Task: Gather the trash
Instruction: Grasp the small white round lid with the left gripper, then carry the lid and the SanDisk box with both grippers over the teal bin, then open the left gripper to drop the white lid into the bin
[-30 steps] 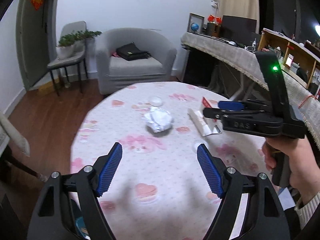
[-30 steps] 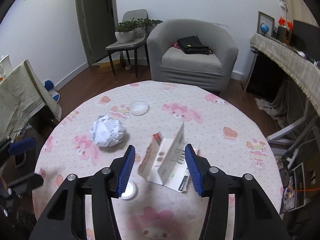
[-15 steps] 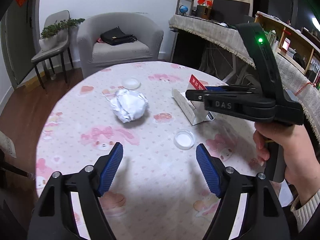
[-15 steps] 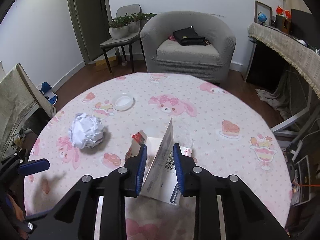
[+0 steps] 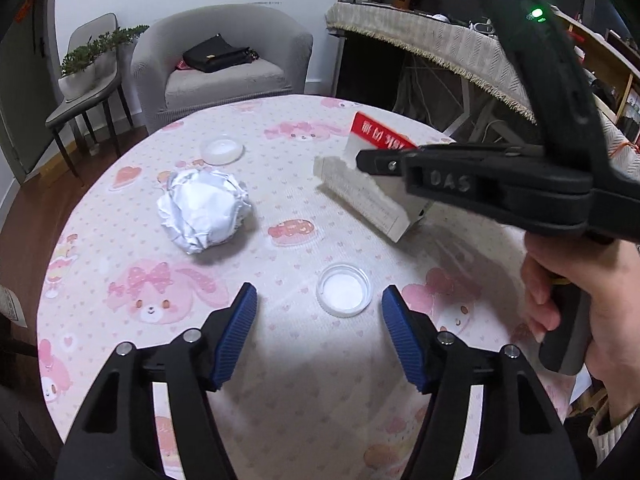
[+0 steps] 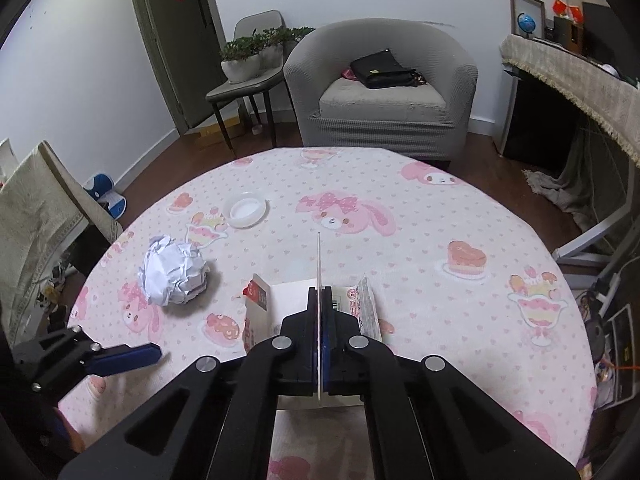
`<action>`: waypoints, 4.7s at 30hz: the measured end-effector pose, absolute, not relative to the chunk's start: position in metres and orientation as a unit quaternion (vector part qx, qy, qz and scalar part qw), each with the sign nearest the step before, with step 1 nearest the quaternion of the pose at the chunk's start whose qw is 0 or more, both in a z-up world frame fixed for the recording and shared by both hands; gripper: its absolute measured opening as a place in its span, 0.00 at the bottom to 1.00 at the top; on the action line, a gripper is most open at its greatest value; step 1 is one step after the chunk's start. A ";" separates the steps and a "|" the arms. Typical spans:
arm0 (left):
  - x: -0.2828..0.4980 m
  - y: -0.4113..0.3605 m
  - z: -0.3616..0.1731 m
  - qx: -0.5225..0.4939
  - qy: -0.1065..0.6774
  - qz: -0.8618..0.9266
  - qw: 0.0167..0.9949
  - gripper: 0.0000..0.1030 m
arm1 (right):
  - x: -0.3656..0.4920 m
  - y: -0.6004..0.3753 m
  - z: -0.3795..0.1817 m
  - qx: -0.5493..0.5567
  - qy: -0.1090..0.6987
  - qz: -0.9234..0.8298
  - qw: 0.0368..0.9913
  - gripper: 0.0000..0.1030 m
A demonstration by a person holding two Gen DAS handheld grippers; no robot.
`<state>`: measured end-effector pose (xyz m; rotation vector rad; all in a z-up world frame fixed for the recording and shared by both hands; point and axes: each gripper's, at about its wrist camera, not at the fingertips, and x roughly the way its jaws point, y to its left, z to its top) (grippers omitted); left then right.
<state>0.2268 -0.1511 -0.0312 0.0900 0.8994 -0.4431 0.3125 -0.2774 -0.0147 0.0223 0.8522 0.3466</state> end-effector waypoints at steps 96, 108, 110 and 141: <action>0.119 0.199 -0.152 -0.109 0.525 0.048 0.843 0.31 | 0.219 0.089 -0.035 -0.101 0.431 0.389 0.808 0.01; 0.097 0.229 -0.227 -0.133 0.611 0.063 0.778 0.32 | 0.216 0.115 -0.064 -0.115 0.461 0.396 0.786 0.01; 0.093 0.230 -0.233 -0.124 0.620 0.063 0.772 0.34 | 0.215 0.120 -0.072 -0.119 0.469 0.396 0.780 0.01; 0.054 0.255 -0.066 -0.137 0.404 0.076 0.901 0.53 | 0.202 0.172 -0.181 -0.186 0.549 0.377 0.722 0.01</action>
